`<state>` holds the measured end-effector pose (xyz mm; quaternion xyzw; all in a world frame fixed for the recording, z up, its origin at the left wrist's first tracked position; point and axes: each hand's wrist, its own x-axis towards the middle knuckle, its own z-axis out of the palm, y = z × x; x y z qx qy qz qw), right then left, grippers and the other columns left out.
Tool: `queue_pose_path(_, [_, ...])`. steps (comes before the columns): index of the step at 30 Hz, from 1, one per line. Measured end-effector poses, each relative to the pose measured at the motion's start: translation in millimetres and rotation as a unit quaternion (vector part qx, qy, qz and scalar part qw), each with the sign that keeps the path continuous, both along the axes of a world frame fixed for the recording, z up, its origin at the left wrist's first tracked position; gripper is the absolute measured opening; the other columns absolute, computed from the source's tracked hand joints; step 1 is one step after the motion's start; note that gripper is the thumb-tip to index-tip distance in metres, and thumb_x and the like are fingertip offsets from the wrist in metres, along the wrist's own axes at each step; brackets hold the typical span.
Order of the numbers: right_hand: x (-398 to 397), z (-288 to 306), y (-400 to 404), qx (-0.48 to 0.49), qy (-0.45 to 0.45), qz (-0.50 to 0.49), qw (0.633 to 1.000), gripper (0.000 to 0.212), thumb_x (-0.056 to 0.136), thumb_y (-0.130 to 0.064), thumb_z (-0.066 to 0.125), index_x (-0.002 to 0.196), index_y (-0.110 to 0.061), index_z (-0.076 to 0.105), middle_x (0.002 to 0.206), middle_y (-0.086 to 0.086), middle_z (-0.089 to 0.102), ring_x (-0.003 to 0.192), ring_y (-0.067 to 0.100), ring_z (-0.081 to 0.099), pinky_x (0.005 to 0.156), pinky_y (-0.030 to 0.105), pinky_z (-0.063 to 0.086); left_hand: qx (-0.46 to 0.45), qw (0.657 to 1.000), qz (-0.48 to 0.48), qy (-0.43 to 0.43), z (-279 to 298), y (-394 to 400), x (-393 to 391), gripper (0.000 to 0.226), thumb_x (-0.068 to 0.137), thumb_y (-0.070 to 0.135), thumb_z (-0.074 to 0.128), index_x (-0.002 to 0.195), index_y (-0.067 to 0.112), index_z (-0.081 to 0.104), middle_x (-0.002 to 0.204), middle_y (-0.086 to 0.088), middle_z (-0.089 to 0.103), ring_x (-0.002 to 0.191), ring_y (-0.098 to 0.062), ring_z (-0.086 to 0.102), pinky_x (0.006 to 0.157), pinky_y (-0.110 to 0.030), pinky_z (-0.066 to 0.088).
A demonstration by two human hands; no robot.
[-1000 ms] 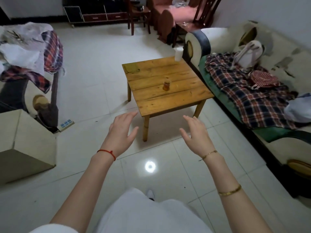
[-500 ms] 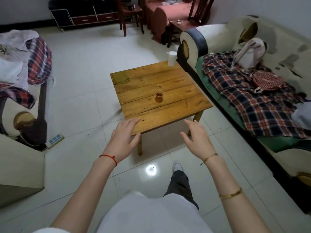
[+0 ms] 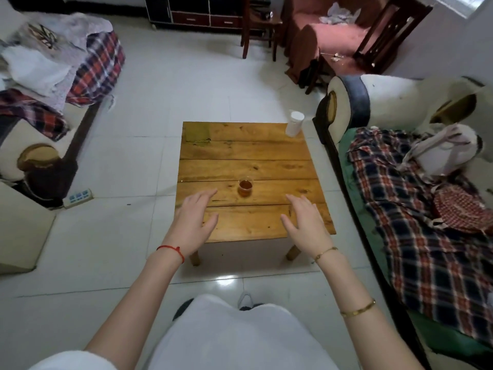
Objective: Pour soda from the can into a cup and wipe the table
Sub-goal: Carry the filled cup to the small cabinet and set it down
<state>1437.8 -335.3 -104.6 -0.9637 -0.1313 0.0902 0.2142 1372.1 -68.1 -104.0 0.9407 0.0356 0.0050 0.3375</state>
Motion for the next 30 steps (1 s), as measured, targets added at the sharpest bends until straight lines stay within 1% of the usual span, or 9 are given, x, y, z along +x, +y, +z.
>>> queue_pose_path(5, [56,-11,-9,-0.010,0.025,0.034,0.999,0.055,0.099,-0.036,0.046,0.149,-0.019,0.031,0.153,0.001,0.036,0.148,0.019,0.019,0.123,0.042,0.011,0.002,0.999,0.041,0.027,-8,-15,36,0.055,0.098,0.031,0.053,0.149,0.024,0.036,0.150,0.002,0.042,0.139,-0.018,0.036,0.114,-0.047,0.035])
queue_pose_path(8, [82,-22,-5,-0.010,0.043,0.051,0.998,0.056,0.099,-0.036,0.046,0.150,-0.019,0.030,0.153,0.001,0.036,0.147,0.019,0.020,0.122,0.043,0.014,-0.002,0.997,0.061,0.039,-13,-15,54,0.055,0.098,0.028,0.054,0.149,0.022,0.036,0.150,0.001,0.042,0.139,-0.018,0.035,0.116,-0.042,0.033])
queue_pose_path(10, [96,-31,-1,-0.001,0.060,0.051,0.997,0.057,0.099,-0.035,0.047,0.150,-0.019,0.029,0.154,0.001,0.035,0.147,0.019,0.020,0.122,0.043,0.016,-0.004,0.996,0.071,0.046,-18,-13,66,0.056,0.097,0.026,0.055,0.149,0.021,0.036,0.151,0.000,0.042,0.140,-0.018,0.035,0.117,-0.039,0.032])
queue_pose_path(14, [121,-49,10,0.012,0.087,0.031,0.996,0.059,0.098,-0.035,0.047,0.151,-0.018,0.027,0.155,0.003,0.033,0.147,0.020,0.022,0.120,0.043,0.022,-0.015,0.994,0.085,0.063,-26,-4,95,0.057,0.097,0.026,0.055,0.150,0.021,0.034,0.152,-0.001,0.041,0.141,-0.020,0.034,0.117,-0.038,0.032])
queue_pose_path(17, [143,-57,18,0.011,0.091,0.024,0.995,0.058,0.098,-0.035,0.048,0.150,-0.018,0.029,0.153,0.003,0.035,0.145,0.018,0.026,0.120,0.043,0.024,-0.011,0.995,0.078,0.066,-33,5,119,0.058,0.098,0.026,0.054,0.151,0.022,0.033,0.152,0.000,0.040,0.141,-0.018,0.034,0.117,-0.035,0.031])
queue_pose_path(22, [180,-65,33,0.010,0.092,0.007,0.996,0.057,0.098,-0.034,0.049,0.149,-0.016,0.031,0.150,0.004,0.040,0.142,0.019,0.032,0.119,0.043,0.026,-0.003,0.995,0.055,0.077,-40,22,159,0.060,0.097,0.024,0.055,0.152,0.022,0.030,0.154,0.000,0.037,0.141,-0.018,0.034,0.117,-0.036,0.032])
queue_pose_path(26, [201,-69,41,0.027,0.106,-0.011,0.994,0.056,0.098,-0.030,0.049,0.149,-0.016,0.030,0.150,0.004,0.039,0.142,0.019,0.031,0.119,0.043,0.027,0.001,0.996,0.031,0.089,-50,31,189,0.060,0.097,0.023,0.055,0.152,0.021,0.029,0.154,-0.003,0.037,0.142,-0.020,0.033,0.118,-0.041,0.032])
queue_pose_path(30, [219,-77,43,0.049,0.134,-0.042,0.989,0.051,0.100,-0.022,0.044,0.149,-0.015,0.031,0.151,0.005,0.039,0.141,0.019,0.033,0.118,0.038,0.029,0.001,0.994,0.018,0.111,-64,32,214,0.062,0.097,0.022,0.057,0.152,0.018,0.030,0.154,-0.005,0.037,0.142,-0.022,0.033,0.118,-0.038,0.030])
